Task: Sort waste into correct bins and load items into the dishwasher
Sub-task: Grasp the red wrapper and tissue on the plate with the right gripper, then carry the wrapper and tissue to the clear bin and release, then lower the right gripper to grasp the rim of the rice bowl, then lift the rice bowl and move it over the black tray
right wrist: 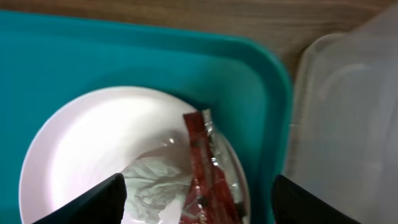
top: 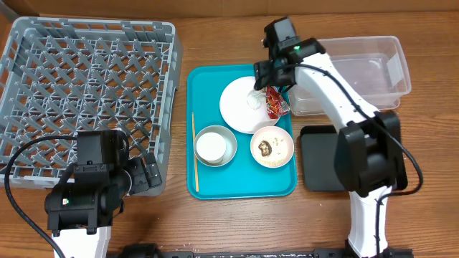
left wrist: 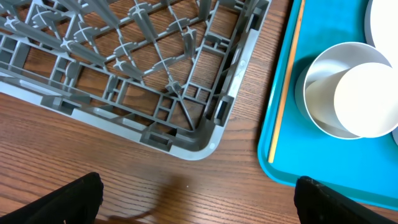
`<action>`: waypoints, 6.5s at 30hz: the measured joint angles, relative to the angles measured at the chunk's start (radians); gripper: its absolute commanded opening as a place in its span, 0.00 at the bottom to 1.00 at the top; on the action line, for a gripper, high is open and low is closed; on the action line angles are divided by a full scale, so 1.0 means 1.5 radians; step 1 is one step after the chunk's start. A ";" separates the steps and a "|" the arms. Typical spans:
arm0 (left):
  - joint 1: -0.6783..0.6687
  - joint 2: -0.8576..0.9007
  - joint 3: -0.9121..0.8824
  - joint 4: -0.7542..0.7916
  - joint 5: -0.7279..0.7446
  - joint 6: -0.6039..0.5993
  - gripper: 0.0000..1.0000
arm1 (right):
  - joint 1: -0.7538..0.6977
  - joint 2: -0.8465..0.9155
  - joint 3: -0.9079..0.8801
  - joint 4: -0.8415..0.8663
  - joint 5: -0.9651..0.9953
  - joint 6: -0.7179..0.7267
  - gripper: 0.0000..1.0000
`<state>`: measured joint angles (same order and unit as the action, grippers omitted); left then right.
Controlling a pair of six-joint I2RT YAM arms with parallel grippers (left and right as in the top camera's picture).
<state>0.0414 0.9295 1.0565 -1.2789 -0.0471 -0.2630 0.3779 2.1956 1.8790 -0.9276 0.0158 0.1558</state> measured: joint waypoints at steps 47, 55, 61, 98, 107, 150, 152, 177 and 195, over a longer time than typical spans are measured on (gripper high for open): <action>0.000 0.000 0.000 0.000 -0.002 0.000 1.00 | -0.125 -0.047 0.158 -0.178 0.017 0.122 0.29; 0.000 0.000 0.000 0.001 -0.002 0.000 1.00 | -0.196 -0.034 0.117 -0.163 0.016 0.140 0.91; 0.000 0.000 0.000 0.001 -0.002 0.000 1.00 | -0.200 -0.041 0.128 -0.212 0.009 0.127 0.91; 0.000 0.000 0.004 0.014 -0.002 0.000 1.00 | 0.088 -0.524 -0.410 -0.100 -0.154 0.048 0.72; 0.000 0.000 0.004 0.014 -0.002 0.000 1.00 | 0.186 -0.335 -0.414 0.003 -0.115 0.108 0.58; 0.000 0.000 0.004 0.012 -0.002 0.000 1.00 | 0.203 -0.226 -0.432 0.021 -0.090 0.220 0.36; 0.000 0.000 0.004 0.012 -0.002 0.000 1.00 | 0.203 -0.226 -0.432 0.019 -0.091 0.220 0.35; 0.000 0.000 0.004 0.012 -0.002 0.000 1.00 | 0.203 -0.230 -0.354 -0.078 -0.077 0.226 0.04; 0.000 0.000 0.004 0.012 -0.002 0.000 1.00 | -0.001 -0.298 -0.246 -0.159 -0.138 0.235 0.04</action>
<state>0.0414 0.9295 1.0626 -1.2606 -0.0498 -0.2630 0.3759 1.7485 1.5097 -1.1664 -0.1913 0.5087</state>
